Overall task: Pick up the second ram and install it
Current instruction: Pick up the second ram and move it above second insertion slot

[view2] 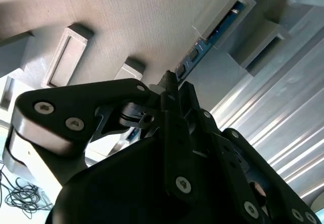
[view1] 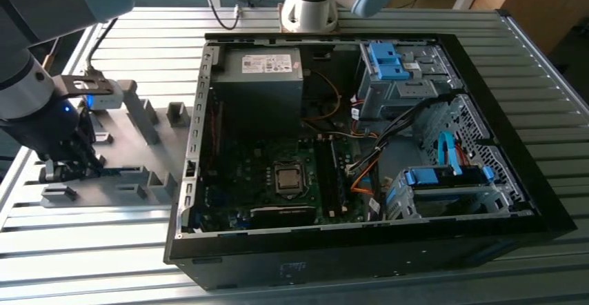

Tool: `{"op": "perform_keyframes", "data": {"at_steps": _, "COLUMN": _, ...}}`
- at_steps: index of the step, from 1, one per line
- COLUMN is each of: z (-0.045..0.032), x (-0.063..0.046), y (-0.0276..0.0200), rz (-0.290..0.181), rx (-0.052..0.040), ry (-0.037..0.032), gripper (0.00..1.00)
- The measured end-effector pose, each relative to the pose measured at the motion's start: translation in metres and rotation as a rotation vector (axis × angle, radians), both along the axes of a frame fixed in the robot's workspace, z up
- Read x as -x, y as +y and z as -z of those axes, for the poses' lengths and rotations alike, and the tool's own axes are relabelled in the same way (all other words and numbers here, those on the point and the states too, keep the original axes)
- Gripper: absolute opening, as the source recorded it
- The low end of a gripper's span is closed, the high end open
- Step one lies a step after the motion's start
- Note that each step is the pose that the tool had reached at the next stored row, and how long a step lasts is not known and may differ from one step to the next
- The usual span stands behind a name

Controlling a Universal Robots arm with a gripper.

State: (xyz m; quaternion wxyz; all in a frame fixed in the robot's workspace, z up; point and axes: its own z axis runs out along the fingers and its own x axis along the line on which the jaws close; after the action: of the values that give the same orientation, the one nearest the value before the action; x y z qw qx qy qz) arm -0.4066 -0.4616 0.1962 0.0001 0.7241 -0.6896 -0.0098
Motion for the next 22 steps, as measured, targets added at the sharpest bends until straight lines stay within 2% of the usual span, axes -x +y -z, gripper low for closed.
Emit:
{"op": "perform_keyframes", "data": {"at_steps": 12, "z": 0.0054, "x": 0.0016, "y": 0.0001, "rz": 0.000, "rx": -0.0068, "ry": -0.0003, "gripper": 0.23}}
{"op": "perform_keyframes", "data": {"at_steps": 22, "z": 0.0087, "x": 0.0039, "y": 0.0007, "rz": 0.000, "rx": -0.0079, "ry": -0.0001, "gripper": 0.23}}
